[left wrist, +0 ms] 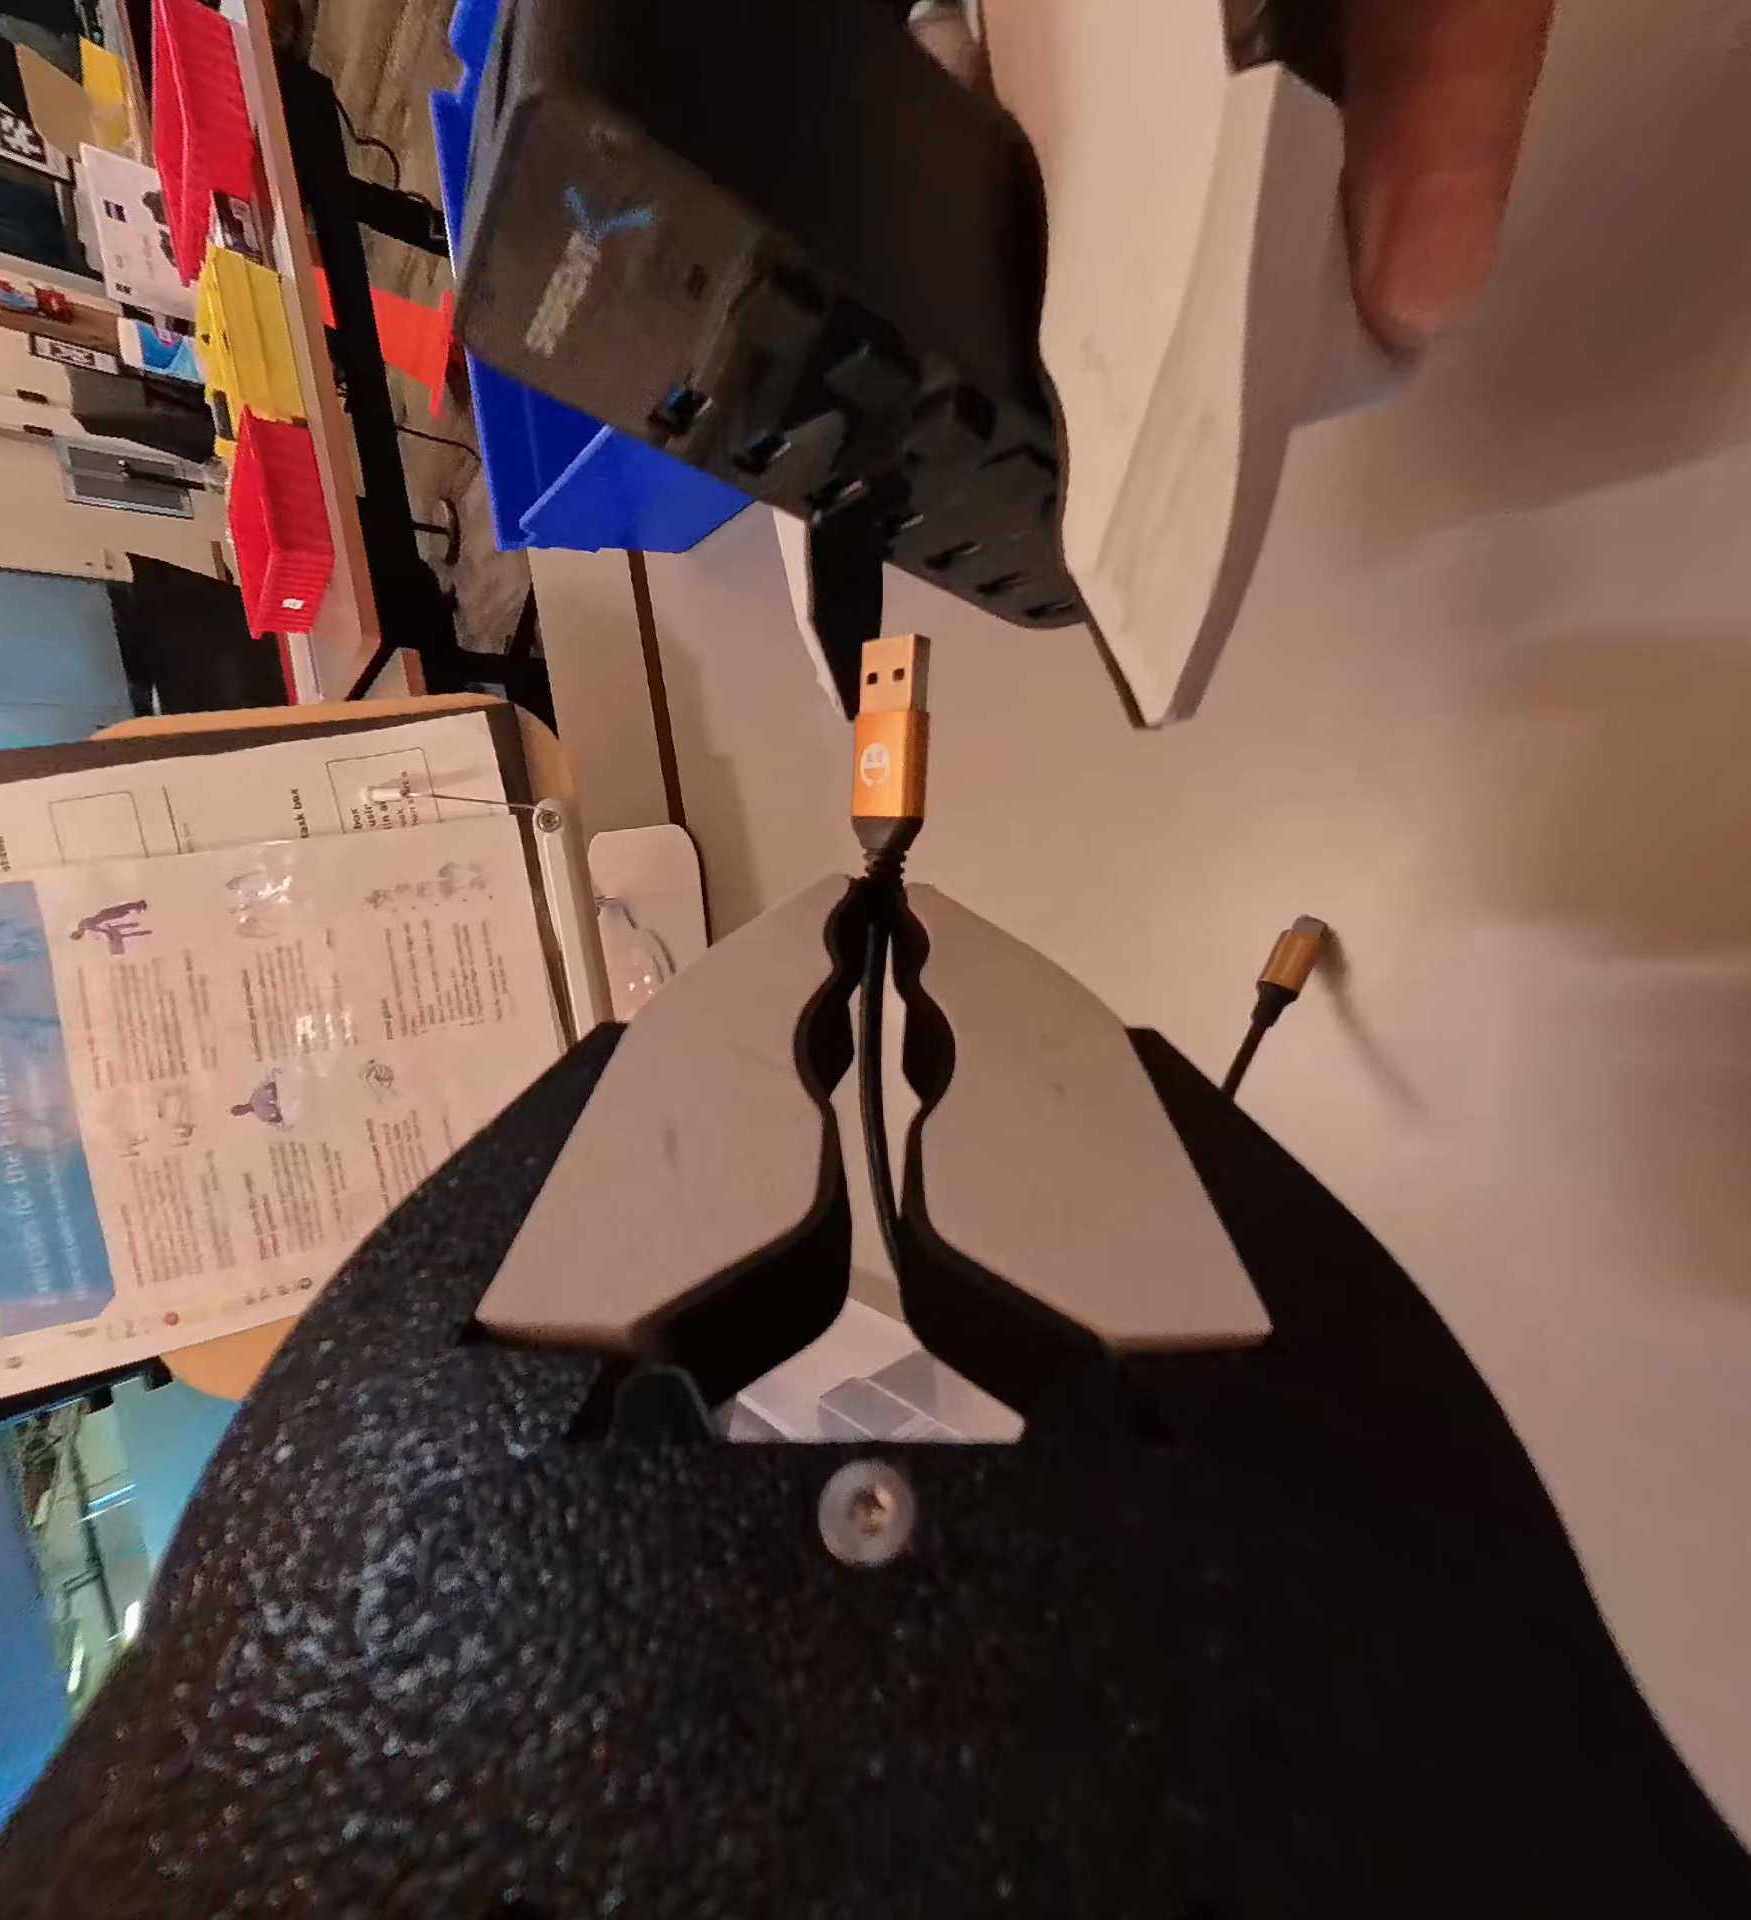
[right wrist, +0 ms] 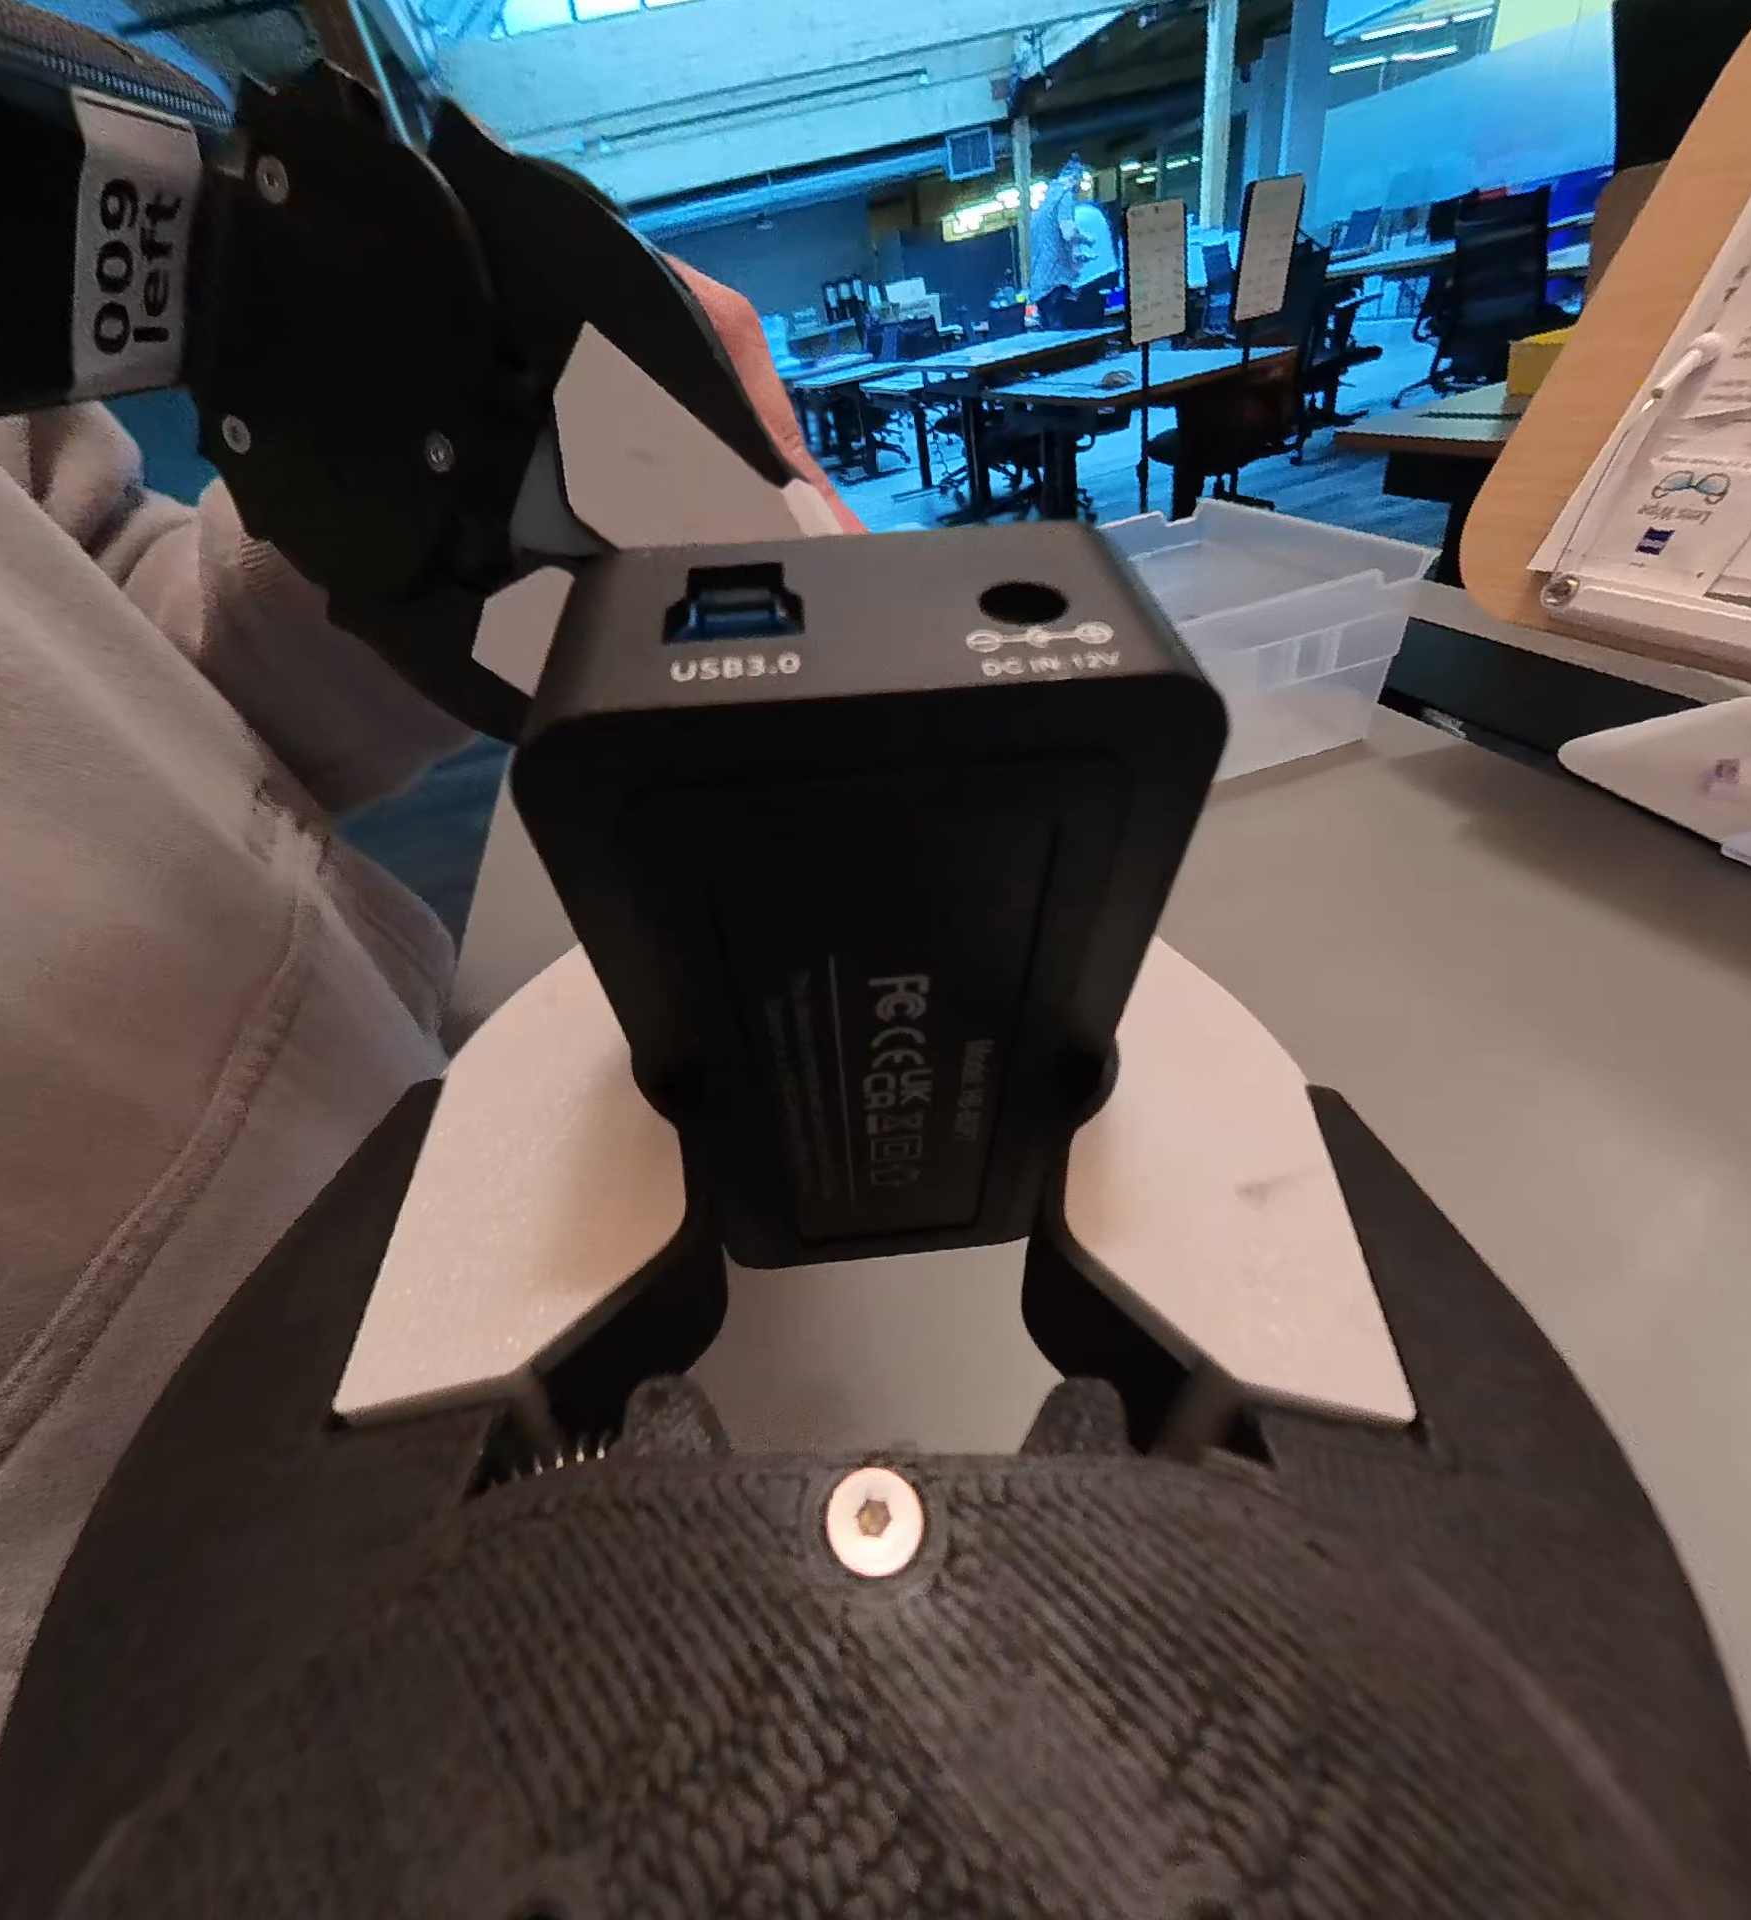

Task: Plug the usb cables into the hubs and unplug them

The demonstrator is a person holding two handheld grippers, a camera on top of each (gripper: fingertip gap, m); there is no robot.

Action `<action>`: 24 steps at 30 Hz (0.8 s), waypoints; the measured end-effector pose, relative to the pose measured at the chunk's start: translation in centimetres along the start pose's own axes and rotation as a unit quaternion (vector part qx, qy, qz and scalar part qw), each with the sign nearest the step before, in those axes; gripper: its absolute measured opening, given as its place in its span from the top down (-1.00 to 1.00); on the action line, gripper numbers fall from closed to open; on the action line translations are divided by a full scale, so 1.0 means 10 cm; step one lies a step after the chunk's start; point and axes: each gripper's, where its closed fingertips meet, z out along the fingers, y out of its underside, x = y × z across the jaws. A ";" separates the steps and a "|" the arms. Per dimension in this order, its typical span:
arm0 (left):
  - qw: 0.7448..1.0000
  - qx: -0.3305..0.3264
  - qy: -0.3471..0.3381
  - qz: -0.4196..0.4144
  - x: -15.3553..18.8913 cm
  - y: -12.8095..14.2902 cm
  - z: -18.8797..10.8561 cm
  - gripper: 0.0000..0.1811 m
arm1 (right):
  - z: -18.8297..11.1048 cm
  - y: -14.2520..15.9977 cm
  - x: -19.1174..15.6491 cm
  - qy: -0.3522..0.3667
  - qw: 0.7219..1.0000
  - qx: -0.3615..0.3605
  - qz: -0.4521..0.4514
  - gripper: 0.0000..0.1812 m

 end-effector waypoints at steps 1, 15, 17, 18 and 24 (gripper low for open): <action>1.000 -0.004 -0.001 0.003 0.00 -0.01 0.01 0.96 | 0.01 0.00 -0.01 -0.003 1.000 0.002 0.003 0.19; 0.999 -0.006 0.037 0.004 0.09 -0.07 0.01 0.96 | 0.08 0.11 -0.05 -0.011 0.999 -0.037 -0.012 0.20; 0.999 -0.007 0.042 0.002 0.11 -0.07 0.01 0.96 | 0.09 0.13 -0.05 -0.012 0.999 -0.041 -0.013 0.19; 0.999 -0.005 0.046 -0.001 0.12 -0.07 0.01 0.96 | 0.09 0.14 -0.05 -0.014 0.999 -0.044 -0.011 0.19; 0.998 -0.002 0.061 -0.007 0.13 -0.08 0.01 0.96 | 0.09 0.13 -0.09 -0.027 0.999 -0.037 -0.005 0.20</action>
